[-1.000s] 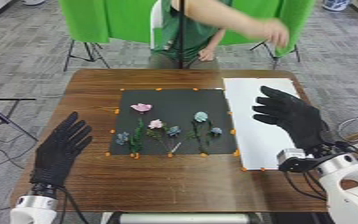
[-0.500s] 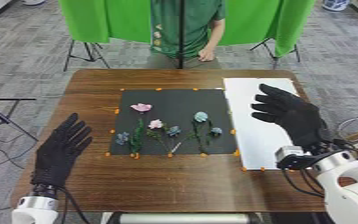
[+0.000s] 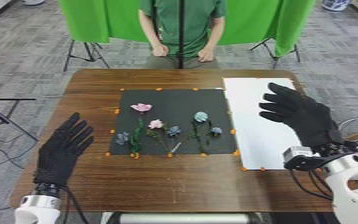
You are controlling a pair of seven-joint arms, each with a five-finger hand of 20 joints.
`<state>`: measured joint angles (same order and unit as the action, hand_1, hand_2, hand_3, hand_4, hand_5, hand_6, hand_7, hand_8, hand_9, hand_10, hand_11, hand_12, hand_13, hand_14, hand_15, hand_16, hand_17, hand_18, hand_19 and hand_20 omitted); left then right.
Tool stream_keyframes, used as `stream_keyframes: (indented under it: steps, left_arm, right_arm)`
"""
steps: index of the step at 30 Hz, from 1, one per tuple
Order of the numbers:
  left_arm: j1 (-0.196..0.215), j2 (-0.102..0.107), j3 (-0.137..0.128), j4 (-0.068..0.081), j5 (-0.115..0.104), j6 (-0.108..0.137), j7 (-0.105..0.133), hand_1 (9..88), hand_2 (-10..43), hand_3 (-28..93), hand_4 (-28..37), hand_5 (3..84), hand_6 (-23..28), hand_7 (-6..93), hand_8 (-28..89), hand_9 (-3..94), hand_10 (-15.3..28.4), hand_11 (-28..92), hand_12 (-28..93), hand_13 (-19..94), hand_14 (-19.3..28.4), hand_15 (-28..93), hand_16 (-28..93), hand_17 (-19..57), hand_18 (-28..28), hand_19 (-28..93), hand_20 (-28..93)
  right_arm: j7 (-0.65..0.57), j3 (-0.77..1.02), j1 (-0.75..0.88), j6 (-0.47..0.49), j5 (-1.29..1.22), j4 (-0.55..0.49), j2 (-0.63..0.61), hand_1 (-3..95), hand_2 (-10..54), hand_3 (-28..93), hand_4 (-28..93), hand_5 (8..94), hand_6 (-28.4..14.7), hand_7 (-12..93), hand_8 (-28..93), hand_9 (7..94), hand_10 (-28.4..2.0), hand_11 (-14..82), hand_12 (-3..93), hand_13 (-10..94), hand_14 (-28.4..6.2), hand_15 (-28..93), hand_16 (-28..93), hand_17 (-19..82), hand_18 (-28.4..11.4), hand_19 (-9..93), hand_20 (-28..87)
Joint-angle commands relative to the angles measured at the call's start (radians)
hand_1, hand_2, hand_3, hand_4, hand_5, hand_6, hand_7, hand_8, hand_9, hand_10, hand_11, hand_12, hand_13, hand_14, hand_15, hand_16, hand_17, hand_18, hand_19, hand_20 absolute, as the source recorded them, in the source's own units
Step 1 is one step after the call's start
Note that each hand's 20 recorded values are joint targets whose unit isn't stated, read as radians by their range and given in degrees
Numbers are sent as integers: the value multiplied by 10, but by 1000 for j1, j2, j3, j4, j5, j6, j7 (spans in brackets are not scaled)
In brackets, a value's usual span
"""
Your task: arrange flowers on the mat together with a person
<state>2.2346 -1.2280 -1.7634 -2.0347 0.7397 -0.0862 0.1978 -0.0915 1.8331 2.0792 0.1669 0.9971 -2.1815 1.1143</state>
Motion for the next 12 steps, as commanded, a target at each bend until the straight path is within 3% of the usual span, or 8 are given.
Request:
stream_keyframes:
  steps: [1, 7, 9, 10, 12]
  left_arm:
    - [5, -5, 10, 11, -8, -11, -3, 249, -14, 698, -273, 320, 27, 154, -85, 267, 114, 158, 153, 228, 132, 177, 27, -95, 211, 412, 78]
    - [-11, 3, 9, 20, -5, -22, -1, 248, -13, 699, -272, 322, 27, 153, -85, 268, 115, 158, 152, 229, 133, 177, 25, -95, 211, 412, 78]
    - [-6, 16, 11, 16, -10, -17, -1, 248, -12, 699, -271, 321, 26, 155, -84, 268, 115, 159, 152, 229, 132, 177, 25, -95, 212, 412, 78]
    - [1, 18, 6, 12, -10, -27, -14, 247, -12, 700, -271, 321, 27, 155, -84, 267, 115, 159, 153, 229, 133, 178, 25, -95, 212, 412, 78]
    - [18, 15, 0, 8, -10, -27, -18, 247, -13, 701, -270, 321, 27, 155, -85, 267, 115, 159, 152, 229, 133, 178, 25, -95, 212, 412, 78]
  right_arm:
    - [11, -12, -1, -4, 3, 4, 1, 116, 37, 804, -248, 363, -53, 117, -79, 368, -151, 78, 220, 328, -143, 135, 286, 66, -226, 428, 259]
    - [17, -12, 3, -10, 7, 2, -1, 116, 39, 803, -247, 363, -53, 117, -79, 368, -151, 77, 219, 328, -143, 137, 285, 66, -226, 429, 259]
    - [12, -13, 3, -7, 5, 3, 2, 116, 39, 803, -247, 363, -53, 117, -79, 368, -150, 78, 220, 328, -142, 137, 285, 65, -227, 429, 259]
    - [10, -13, 10, -7, 5, 1, 3, 116, 39, 803, -247, 363, -53, 117, -79, 368, -150, 78, 219, 329, -142, 137, 284, 66, -226, 429, 259]
    - [5, -10, 19, -6, 8, -1, 6, 115, 40, 804, -246, 363, -53, 117, -79, 368, -150, 78, 220, 329, -142, 137, 284, 66, -226, 428, 259]
